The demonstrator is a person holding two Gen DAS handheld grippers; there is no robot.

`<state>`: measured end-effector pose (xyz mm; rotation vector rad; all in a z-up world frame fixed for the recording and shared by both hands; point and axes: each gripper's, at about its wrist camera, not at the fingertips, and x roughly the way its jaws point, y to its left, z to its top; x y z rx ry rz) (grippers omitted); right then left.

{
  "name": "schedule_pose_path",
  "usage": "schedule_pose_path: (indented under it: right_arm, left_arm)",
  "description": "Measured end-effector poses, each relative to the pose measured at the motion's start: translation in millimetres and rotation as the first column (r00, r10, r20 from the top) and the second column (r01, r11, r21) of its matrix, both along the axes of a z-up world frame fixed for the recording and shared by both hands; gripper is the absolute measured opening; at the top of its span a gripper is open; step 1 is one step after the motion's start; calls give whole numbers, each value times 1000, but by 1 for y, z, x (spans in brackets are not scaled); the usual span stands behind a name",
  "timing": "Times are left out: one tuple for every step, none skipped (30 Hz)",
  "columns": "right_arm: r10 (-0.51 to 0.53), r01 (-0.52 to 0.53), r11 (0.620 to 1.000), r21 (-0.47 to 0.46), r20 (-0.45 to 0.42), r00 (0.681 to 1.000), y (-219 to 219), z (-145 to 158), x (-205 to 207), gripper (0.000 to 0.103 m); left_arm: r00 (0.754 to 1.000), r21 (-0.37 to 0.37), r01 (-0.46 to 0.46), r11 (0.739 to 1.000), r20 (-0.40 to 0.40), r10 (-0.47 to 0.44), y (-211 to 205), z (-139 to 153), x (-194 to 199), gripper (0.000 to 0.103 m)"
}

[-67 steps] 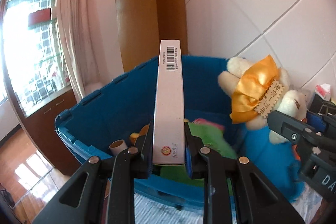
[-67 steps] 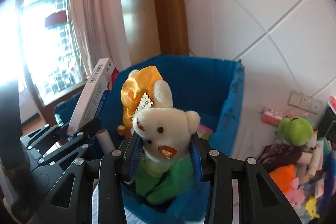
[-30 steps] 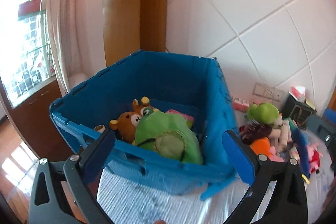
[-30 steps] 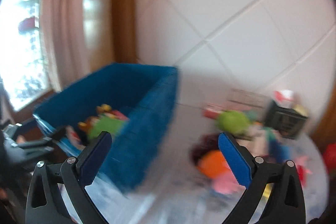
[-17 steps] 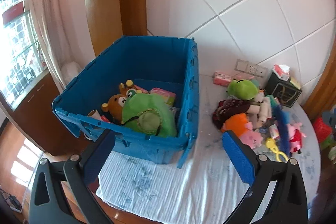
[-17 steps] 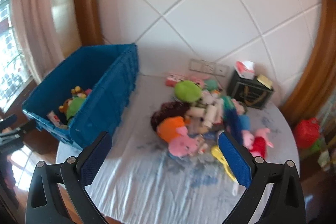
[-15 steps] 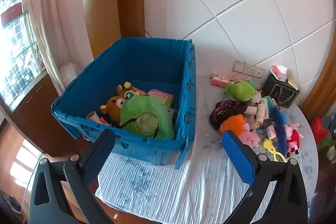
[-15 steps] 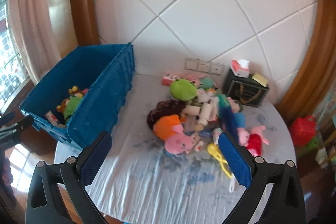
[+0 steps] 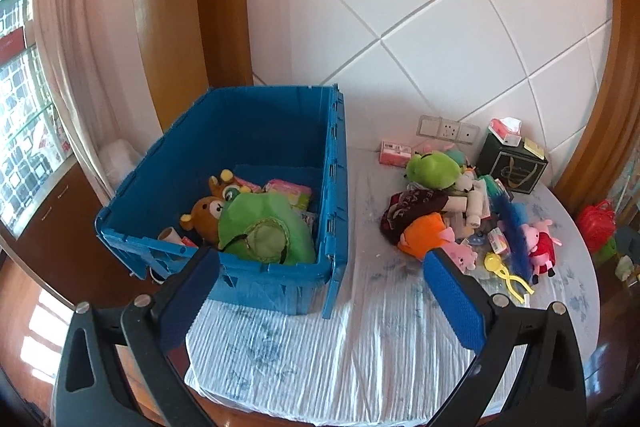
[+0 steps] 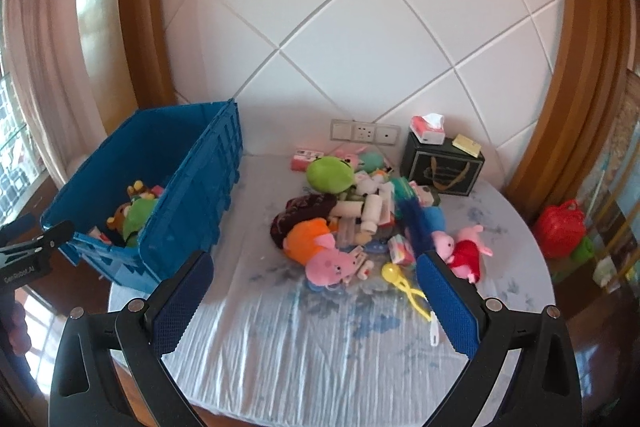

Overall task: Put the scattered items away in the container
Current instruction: 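Withdraw both tools from the crate toward the remaining pile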

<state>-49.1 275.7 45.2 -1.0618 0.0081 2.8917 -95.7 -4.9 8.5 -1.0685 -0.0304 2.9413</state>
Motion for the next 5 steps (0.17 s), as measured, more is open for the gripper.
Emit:
schedule_pose_path:
  right_arm:
    - [-2, 2, 1000, -3, 0, 1000, 0, 0, 1, 103]
    - [-4, 4, 1000, -7, 0, 1000, 1, -1, 2, 103]
    - [-7, 7, 1000, -7, -2, 1000, 1, -1, 3, 103]
    - [-9, 9, 1000, -6, -4, 1000, 1, 0, 4, 103]
    - [-8, 8, 1000, -8, -5, 1000, 1, 0, 5, 103]
  left_arm:
    - [1000, 3, -1, 1000, -12, 1, -1, 1, 1, 103]
    - [1000, 8, -4, 1000, -18, 4, -1, 2, 3, 103]
    - [1000, 14, -2, 1000, -22, 3, -2, 3, 4, 103]
    - [1000, 17, 2, 1000, -23, -1, -2, 4, 5, 103]
    - [1000, 17, 4, 1000, -24, -3, -1, 4, 6, 103]
